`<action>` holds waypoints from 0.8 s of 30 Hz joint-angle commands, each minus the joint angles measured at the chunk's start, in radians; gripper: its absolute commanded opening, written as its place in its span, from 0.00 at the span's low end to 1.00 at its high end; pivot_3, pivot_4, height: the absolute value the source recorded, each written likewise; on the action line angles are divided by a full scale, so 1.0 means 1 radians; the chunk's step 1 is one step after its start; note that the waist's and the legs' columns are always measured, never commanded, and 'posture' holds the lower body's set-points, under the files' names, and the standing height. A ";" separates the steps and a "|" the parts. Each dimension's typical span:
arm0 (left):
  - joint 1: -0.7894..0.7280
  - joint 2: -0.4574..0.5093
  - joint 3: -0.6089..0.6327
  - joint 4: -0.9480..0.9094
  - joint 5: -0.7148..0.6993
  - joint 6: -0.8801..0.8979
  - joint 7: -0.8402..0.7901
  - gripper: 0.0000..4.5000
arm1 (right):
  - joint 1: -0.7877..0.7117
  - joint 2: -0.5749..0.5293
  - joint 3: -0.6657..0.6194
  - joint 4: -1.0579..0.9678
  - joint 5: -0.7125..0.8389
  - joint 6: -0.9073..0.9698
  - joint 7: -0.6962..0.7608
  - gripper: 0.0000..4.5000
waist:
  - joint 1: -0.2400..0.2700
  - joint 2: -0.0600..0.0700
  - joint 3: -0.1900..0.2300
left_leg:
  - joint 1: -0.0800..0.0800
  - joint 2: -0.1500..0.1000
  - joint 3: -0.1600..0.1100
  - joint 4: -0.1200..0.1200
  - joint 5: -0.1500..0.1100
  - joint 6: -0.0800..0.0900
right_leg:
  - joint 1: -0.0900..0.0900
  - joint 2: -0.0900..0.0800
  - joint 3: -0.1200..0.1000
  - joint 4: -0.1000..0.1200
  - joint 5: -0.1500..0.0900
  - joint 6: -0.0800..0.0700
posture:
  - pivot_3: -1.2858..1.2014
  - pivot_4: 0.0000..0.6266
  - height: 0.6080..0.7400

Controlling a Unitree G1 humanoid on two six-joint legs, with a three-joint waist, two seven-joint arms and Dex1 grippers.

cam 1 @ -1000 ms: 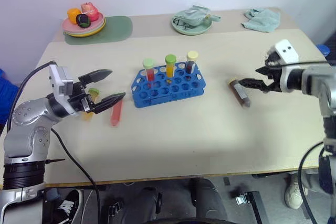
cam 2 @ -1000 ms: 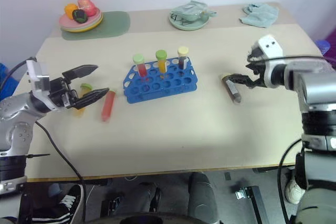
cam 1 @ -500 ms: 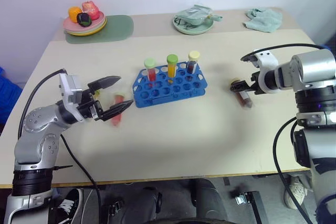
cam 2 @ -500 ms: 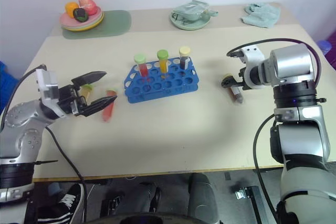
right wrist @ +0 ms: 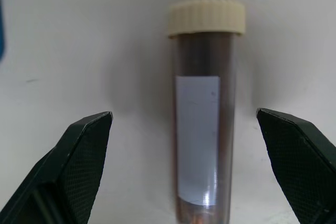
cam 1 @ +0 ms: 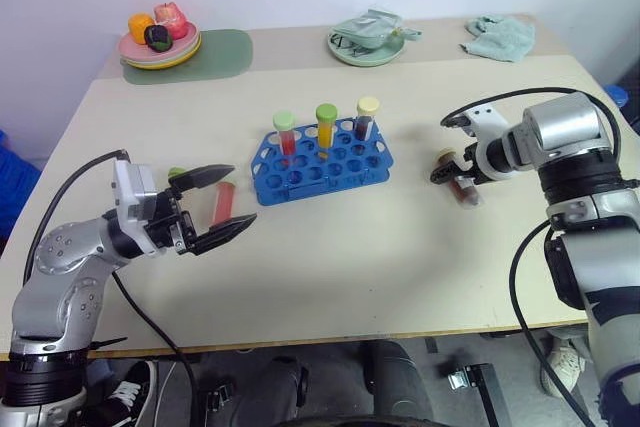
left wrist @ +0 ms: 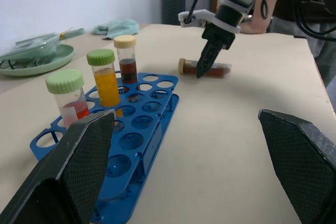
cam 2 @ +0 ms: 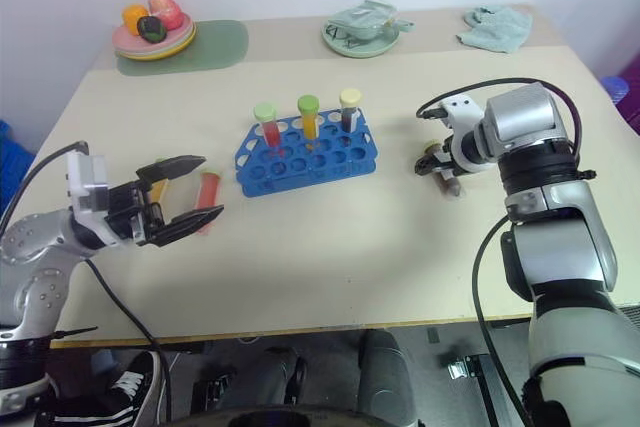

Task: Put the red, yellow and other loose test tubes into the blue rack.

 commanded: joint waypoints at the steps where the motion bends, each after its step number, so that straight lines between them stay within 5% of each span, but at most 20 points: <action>1: 0.017 0.008 0.041 -0.037 -0.028 -0.005 0.008 0.99 | -0.026 -0.019 0.025 -0.004 -0.008 -0.014 0.028 1.00 | 0.000 0.000 0.000 | 0.000 0.000 0.000 0.000 0.000 0.000 | 0.000 0.000 0.000 0.000 0.000 0.000 | 0.52 0.24 1.00; 8: 0.029 0.007 0.044 -0.045 -0.028 -0.011 0.015 0.99 | -0.033 -0.014 0.045 0.053 -0.035 -0.070 0.048 1.00 | 0.000 0.000 0.000 | 0.000 0.000 0.000 0.000 0.000 0.000 | 0.000 0.000 0.000 0.000 0.000 0.000 | 0.52 0.24 1.00; 16: 0.016 0.009 0.045 -0.036 -0.021 -0.019 0.022 1.00 | -0.019 0.003 0.016 0.098 -0.064 -0.126 0.032 0.20 | -0.011 0.000 0.000 | 0.001 0.000 0.000 0.000 0.000 0.000 | 0.000 0.000 0.000 0.000 0.000 0.000 | 0.52 0.24 1.00; 21: -0.010 0.019 0.046 -0.009 -0.012 -0.024 0.013 1.00 | 0.017 -0.030 0.000 0.017 -0.071 -0.216 0.050 0.17 | -0.015 0.000 0.000 | 0.001 0.000 0.000 0.000 0.000 0.000 | 0.000 0.000 0.000 0.000 0.000 0.000 | 0.52 0.24 1.00; 24: -0.026 0.029 0.049 0.009 -0.006 -0.029 0.006 1.00 | 0.135 -0.096 -0.048 -0.203 -0.070 -0.492 0.086 0.17 | -0.012 0.000 0.000 | 0.000 0.000 0.000 0.000 0.000 0.000 | 0.000 0.000 0.000 0.000 0.000 0.000 | 0.52 0.24 1.00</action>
